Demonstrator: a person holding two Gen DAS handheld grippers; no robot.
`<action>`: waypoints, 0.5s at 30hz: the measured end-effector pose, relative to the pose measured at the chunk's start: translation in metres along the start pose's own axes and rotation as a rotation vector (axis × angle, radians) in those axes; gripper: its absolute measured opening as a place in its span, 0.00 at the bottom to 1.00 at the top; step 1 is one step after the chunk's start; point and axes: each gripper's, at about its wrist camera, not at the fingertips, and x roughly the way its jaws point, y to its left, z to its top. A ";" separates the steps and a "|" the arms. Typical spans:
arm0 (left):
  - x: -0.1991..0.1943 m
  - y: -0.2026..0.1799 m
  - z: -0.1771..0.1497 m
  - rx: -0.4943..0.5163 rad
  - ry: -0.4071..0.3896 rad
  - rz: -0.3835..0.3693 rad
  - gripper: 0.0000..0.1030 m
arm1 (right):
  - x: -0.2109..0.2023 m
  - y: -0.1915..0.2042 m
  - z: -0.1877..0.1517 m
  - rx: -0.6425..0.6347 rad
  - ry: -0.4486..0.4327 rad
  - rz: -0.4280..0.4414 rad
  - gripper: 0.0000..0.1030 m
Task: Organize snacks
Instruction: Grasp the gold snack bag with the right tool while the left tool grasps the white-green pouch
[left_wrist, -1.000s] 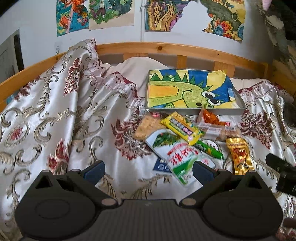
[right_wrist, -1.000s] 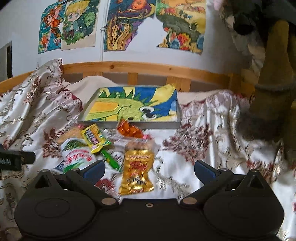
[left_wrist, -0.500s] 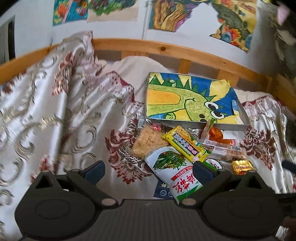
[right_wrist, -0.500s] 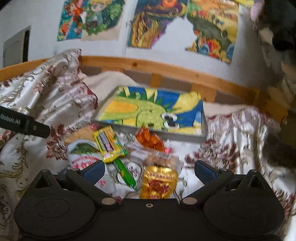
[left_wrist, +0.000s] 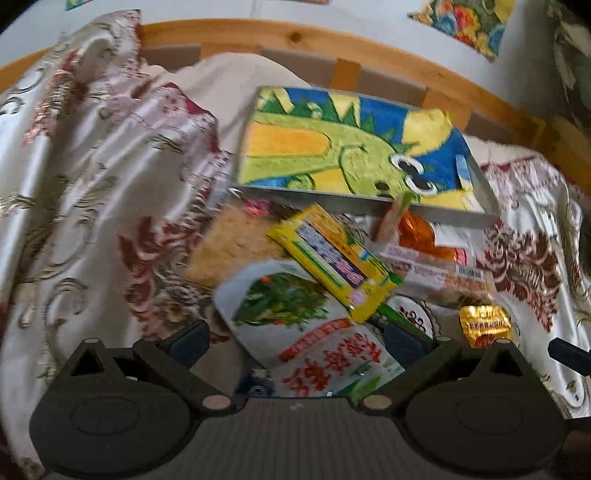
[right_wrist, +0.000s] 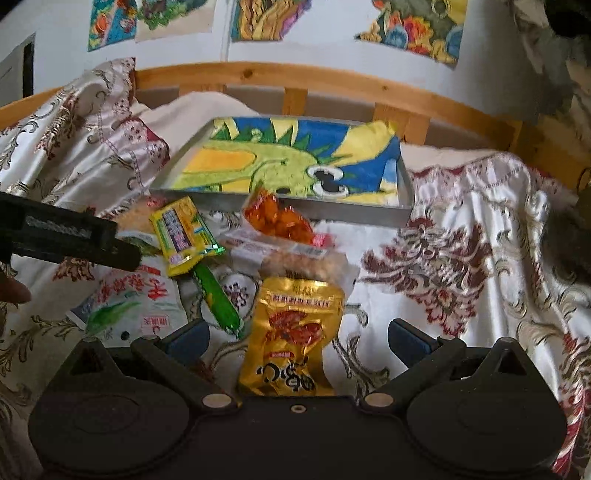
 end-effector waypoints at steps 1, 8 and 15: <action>0.003 -0.005 0.000 0.012 0.010 0.004 0.99 | 0.003 -0.001 -0.001 0.010 0.012 0.000 0.99; 0.020 -0.025 -0.001 0.059 0.057 0.075 0.99 | 0.017 -0.003 -0.009 0.058 0.049 0.013 0.95; 0.024 -0.016 -0.004 -0.023 0.078 0.059 0.90 | 0.021 0.004 -0.013 0.055 0.063 0.017 0.80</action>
